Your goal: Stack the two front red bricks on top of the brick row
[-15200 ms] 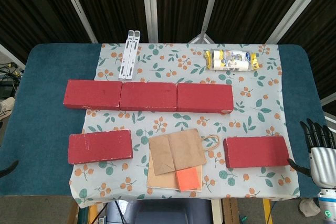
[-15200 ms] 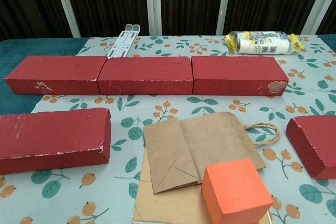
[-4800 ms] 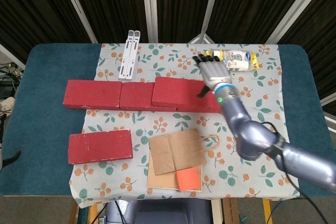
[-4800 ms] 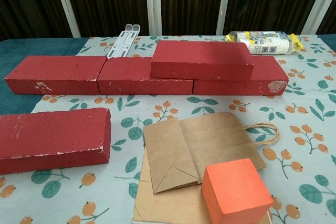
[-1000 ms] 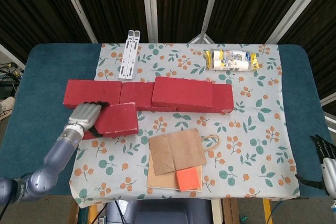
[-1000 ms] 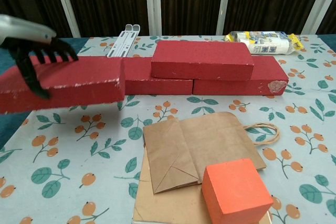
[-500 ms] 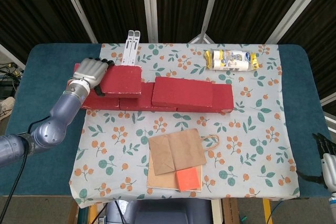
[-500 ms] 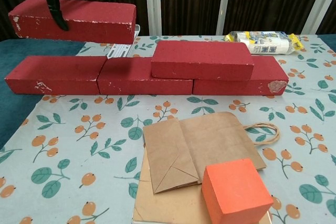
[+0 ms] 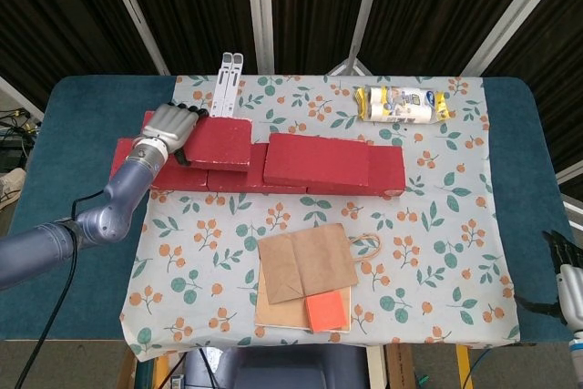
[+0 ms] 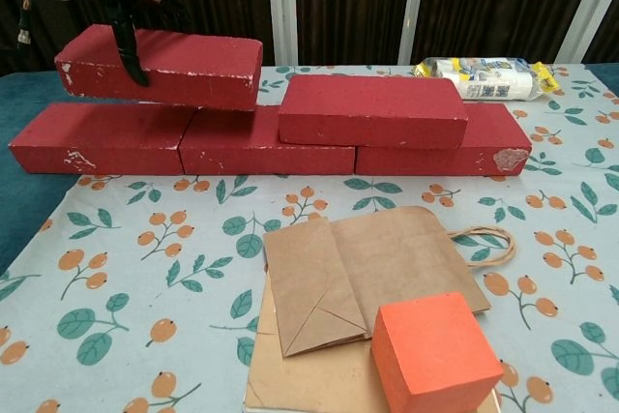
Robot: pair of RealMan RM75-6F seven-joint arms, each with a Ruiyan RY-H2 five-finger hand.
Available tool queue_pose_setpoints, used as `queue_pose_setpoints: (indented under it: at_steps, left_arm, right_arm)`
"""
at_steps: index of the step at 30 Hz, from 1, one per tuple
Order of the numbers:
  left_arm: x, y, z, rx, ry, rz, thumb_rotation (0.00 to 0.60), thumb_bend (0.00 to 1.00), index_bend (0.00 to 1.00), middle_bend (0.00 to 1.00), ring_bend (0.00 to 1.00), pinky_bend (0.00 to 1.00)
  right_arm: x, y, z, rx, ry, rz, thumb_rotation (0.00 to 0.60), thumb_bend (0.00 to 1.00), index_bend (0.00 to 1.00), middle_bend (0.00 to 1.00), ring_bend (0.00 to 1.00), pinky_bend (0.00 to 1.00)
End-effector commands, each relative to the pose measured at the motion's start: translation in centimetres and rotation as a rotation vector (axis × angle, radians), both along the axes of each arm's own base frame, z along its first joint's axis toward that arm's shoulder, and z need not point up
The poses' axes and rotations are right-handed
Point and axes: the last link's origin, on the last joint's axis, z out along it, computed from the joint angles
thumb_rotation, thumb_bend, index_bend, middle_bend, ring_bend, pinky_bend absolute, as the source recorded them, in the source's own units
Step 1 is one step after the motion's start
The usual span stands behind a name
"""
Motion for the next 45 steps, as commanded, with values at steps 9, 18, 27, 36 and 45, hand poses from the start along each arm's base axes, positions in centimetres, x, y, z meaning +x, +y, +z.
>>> queue_pose_setpoints:
  at_steps: [9,18,27,36,45]
  left_arm:
    - [-1.8,0.0,-1.9,-0.026,-0.017,0.035,0.600,0.03,0.23,0.17,0.16,0.21]
    - [-0.9,-0.2,-2.2,-0.030,-0.041,0.028,0.600,0.03,0.23,0.17,0.16,0.21]
    - [-0.7,-0.4,-2.7,-0.033,-0.045,0.023,0.600,0.03,0.23,0.17,0.16,0.21]
    - [-0.3,-0.5,-2.9,-0.017,-0.069,0.023,0.600,0.03,0.23,0.17,0.16,0.21]
    - [-0.1,-0.7,-3.5,-0.024,-0.068,0.028,0.600,0.03,0.23,0.17,0.16,0.21]
  right_arm:
    - [-0.1,-0.2,-0.1,-0.001,-0.008,-0.001,0.600,0.06,0.00,0.00,0.00,0.00]
    - [-0.1,-0.3,-0.2,0.007,-0.007,0.001,0.600,0.06,0.00,0.00,0.00,0.00]
    - [-0.2,-0.4,-0.1,0.002,-0.014,-0.003,0.600,0.06,0.00,0.00,0.00,0.00]
    - [-0.1,-0.4,0.0,0.004,-0.015,-0.004,0.600,0.06,0.00,0.00,0.00,0.00]
    - [-0.2,-0.3,0.4,-0.007,-0.024,-0.001,0.600,0.06,0.00,0.00,0.00,0.00]
